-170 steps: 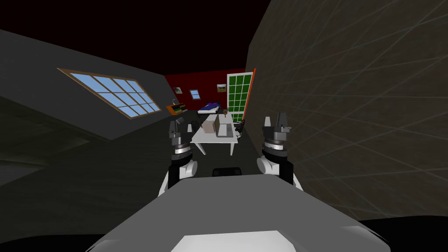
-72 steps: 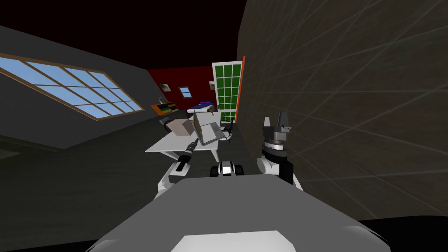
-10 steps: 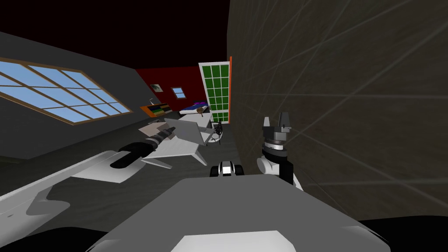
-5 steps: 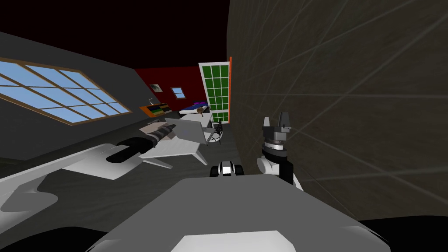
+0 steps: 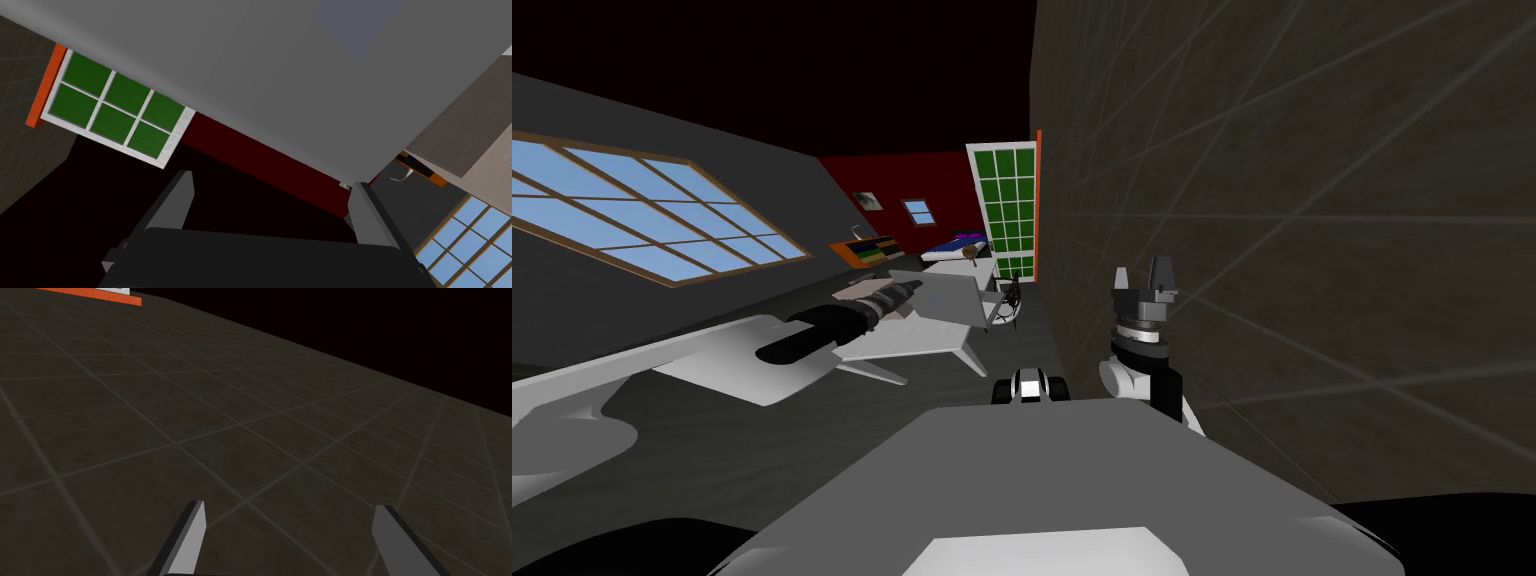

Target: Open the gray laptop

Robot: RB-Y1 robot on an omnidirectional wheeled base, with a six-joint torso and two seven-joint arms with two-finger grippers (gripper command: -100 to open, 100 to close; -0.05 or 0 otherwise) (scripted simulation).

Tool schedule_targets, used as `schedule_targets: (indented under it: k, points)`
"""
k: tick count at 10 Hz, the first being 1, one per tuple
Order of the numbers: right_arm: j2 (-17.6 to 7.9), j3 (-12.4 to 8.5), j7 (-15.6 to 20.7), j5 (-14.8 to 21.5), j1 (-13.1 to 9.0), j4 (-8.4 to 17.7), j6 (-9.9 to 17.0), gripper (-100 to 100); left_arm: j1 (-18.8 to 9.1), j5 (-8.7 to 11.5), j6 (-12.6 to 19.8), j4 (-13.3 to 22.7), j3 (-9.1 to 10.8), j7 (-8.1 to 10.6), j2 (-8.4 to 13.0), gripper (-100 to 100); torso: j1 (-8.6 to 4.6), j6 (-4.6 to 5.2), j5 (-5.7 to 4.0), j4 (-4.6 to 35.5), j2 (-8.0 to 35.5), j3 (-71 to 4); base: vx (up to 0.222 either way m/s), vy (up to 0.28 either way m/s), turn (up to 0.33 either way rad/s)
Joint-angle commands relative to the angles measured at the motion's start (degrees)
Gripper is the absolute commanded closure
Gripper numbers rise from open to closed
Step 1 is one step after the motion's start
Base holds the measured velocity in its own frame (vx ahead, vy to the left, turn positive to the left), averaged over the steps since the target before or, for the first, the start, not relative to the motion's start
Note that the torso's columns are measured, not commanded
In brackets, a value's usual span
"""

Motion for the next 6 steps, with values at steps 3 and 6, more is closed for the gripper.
schedule_targets:
  k: [3,6]
  points:
    - [0.0,0.0,0.0,0.0,0.0,0.0,0.0,0,1.2,3.1,2.6,-6.8,2.44,2.42,3.4,-100,0.01,0.00,0.01,0.0,0.0,0.0,-0.009,0.009,-0.004]
    - [0.0,0.0,0.0,0.0,0.0,0.0,0.0,0,1.4,3.7,3.1,-9.8,2.85,2.90,4.1,-100,0.01,0.00,0.01,0.0,0.0,0.0,0.000,0.000,0.000]
